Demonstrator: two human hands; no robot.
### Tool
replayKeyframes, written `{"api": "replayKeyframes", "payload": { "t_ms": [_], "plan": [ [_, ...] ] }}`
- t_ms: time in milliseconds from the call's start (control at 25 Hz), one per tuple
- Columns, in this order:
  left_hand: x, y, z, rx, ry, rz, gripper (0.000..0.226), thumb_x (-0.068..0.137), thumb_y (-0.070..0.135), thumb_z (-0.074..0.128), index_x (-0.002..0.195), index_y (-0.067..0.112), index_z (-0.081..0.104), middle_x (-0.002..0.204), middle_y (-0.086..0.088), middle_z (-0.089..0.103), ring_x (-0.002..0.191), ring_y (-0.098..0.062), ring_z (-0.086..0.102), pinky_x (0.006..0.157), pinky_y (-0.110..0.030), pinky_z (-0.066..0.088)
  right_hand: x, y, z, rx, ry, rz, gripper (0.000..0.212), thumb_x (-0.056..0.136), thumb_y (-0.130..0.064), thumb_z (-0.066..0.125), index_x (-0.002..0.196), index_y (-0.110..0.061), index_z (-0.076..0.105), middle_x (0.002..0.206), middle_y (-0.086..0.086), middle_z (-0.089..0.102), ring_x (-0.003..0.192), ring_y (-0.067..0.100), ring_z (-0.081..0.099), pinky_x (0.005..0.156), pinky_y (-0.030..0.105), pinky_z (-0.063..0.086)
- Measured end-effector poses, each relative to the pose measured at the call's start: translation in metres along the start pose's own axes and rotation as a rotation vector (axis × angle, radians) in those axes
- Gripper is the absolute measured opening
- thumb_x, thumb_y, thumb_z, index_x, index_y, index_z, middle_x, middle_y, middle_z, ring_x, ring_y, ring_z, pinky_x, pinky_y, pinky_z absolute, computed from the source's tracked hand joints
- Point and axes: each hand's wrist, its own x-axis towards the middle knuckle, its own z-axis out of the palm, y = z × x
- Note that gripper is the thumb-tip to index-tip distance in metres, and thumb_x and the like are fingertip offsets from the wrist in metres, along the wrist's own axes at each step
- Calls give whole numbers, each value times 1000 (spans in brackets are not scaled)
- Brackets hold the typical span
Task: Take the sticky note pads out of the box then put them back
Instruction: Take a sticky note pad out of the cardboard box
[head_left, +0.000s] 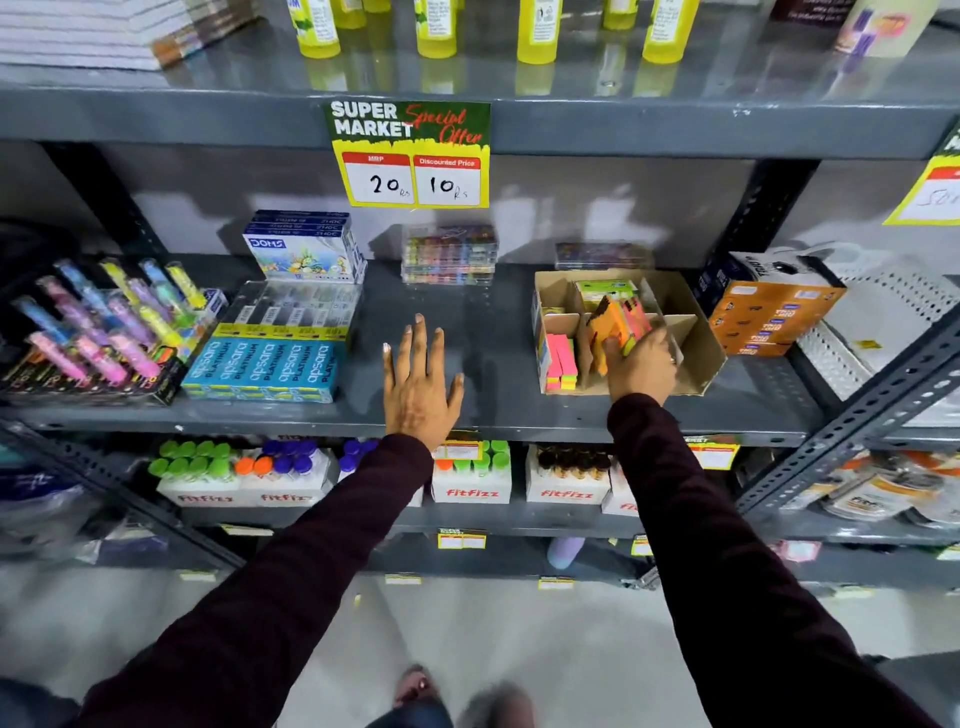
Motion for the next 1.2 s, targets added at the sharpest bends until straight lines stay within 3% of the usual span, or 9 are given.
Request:
{"api": "replayKeyframes", "payload": {
  "t_ms": [160, 280, 360, 440, 560, 640, 760, 1000, 1200],
  "plan": [
    [-1, -31, -1, 27, 4, -85, 64, 91, 39, 45, 144, 10, 22, 157, -14, 12, 144, -29, 11, 118, -50, 5, -23, -34, -12, 246, 196, -154, 54, 83, -36, 62, 117, 4, 48, 105, 26, 66, 94, 41, 65, 77, 42, 51],
    [0, -51, 2, -17, -5, -82, 71, 88, 45, 49, 143, 7, 23, 156, -14, 16, 144, -28, 12, 118, -49, 7, -45, -75, 9, 434, 52, -201, 53, 85, -31, 66, 120, 6, 49, 106, 29, 67, 94, 43, 65, 77, 38, 39],
    [1, -65, 5, -55, -57, 2, 81, 85, 59, 40, 143, 4, 24, 155, -14, 22, 144, -27, 15, 118, -46, 10, -60, -92, 37, 540, -155, -31, 54, 89, -29, 63, 124, 9, 46, 115, 29, 64, 105, 42, 62, 84, 35, 40],
    [2, -79, 10, -103, -158, 82, 101, 75, 78, 23, 142, 3, 25, 153, -14, 27, 144, -24, 17, 119, -41, 14, -72, -96, 62, 697, -316, 266, 54, 92, -29, 59, 129, 7, 40, 125, 26, 58, 115, 41, 58, 98, 46, 47],
    [6, -102, 18, -67, -364, 186, 130, 54, 95, 12, 145, 2, 14, 156, -12, 14, 145, -22, 10, 120, -36, 11, -81, -98, 76, 927, -308, 560, 55, 96, -26, 54, 134, 7, 31, 128, 21, 51, 118, 37, 54, 98, 57, 48],
    [6, -114, 27, 24, -457, 253, 122, 60, 90, 31, 146, 7, 3, 157, -11, 1, 146, -24, 4, 120, -36, 8, -79, -99, 78, 836, -242, 524, 60, 96, -26, 54, 139, 7, 27, 142, 25, 42, 131, 39, 44, 110, 49, 38],
    [5, -118, 38, 87, -442, 265, 106, 75, 54, 62, 145, 14, -7, 158, -10, -5, 146, -24, 1, 119, -36, 4, -94, -102, 75, 588, -194, 428, 69, 96, -26, 54, 147, 3, 17, 151, 27, 28, 139, 39, 31, 113, 39, 28],
    [5, -115, 41, 67, -434, 217, 115, 69, 57, 66, 145, 9, -5, 159, -11, -3, 145, -25, -2, 118, -39, 1, -115, -115, 80, 196, -124, -82, 64, 95, -31, 52, 146, 0, 28, 153, 26, 21, 142, 39, 22, 115, 43, 25],
    [4, -117, 40, 18, -431, 186, 123, 65, 60, 68, 144, 3, -5, 158, -14, -3, 145, -25, -2, 118, -37, -1, -75, -121, 91, -357, -267, -148, 57, 92, -41, 53, 135, -6, 38, 149, 30, 28, 137, 43, 29, 106, 53, 33]
  ]
}}
